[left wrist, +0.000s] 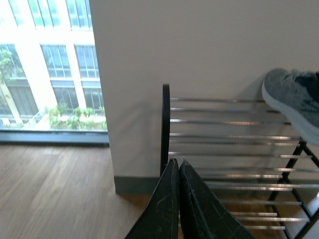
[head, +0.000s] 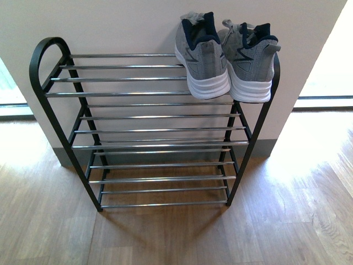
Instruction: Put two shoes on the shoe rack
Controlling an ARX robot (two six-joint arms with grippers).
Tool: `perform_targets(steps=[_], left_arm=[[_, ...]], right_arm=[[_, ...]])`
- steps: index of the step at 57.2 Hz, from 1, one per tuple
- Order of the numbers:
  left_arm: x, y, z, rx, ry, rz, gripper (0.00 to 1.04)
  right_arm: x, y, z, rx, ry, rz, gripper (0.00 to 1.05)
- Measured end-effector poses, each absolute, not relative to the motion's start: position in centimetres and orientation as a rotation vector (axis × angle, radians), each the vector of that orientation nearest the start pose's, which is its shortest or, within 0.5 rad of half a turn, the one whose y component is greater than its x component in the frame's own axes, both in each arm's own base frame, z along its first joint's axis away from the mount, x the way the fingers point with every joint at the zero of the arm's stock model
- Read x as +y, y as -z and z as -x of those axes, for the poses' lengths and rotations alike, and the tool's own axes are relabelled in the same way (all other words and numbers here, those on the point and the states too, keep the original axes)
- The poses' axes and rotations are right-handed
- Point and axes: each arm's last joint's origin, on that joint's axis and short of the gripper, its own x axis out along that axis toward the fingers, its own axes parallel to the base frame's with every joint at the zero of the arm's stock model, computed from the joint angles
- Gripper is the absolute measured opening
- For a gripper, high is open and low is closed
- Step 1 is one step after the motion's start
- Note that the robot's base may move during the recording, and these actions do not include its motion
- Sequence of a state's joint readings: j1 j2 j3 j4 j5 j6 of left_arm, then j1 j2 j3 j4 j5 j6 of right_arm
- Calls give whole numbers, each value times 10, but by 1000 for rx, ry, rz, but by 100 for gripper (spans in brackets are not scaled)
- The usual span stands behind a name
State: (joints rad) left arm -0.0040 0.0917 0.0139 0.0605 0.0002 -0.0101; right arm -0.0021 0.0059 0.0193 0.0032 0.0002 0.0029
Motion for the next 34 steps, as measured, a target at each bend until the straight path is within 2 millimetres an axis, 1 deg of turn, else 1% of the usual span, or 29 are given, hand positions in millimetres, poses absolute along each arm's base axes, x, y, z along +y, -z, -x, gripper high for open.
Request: perform_targets(steps=[4,17,19,22,26,27,28,29,31,34], left_arm=[[0,-167,-98,0,4,10,1],[0,-167,-98,3,2,10,1],[0,-167,-98,3,2,11,3],[0,-167,-98,3,2,10,10],[0,-167,-98,3,2,10,27],[0,-167,-98,3,2,10,28],[0,-167,-98,3,2,10,33],[0,-167,-98,3,2,10,34],[0,-167,-98,2,1,10,41],[0,-167,-98,2,0,10,48]], right_arm=[[0,-170,-97,-17,2,-3,96],[0,-170,-97,-18,2,-3,96],[0,-170,-97,-18,2,-3,96],[0,-170,-97,-18,2,-3,96],[0,-170,-97,-18,2,-3,96],[0,-170,-97,-18,2,-3,96],[0,-170,-97,-17,1,-3,96],[0,-170,-97,-17,1,-3,96],[0,-170,-97,-17,0,-3,96],[0,-170,-97,-18,1,-3,96]])
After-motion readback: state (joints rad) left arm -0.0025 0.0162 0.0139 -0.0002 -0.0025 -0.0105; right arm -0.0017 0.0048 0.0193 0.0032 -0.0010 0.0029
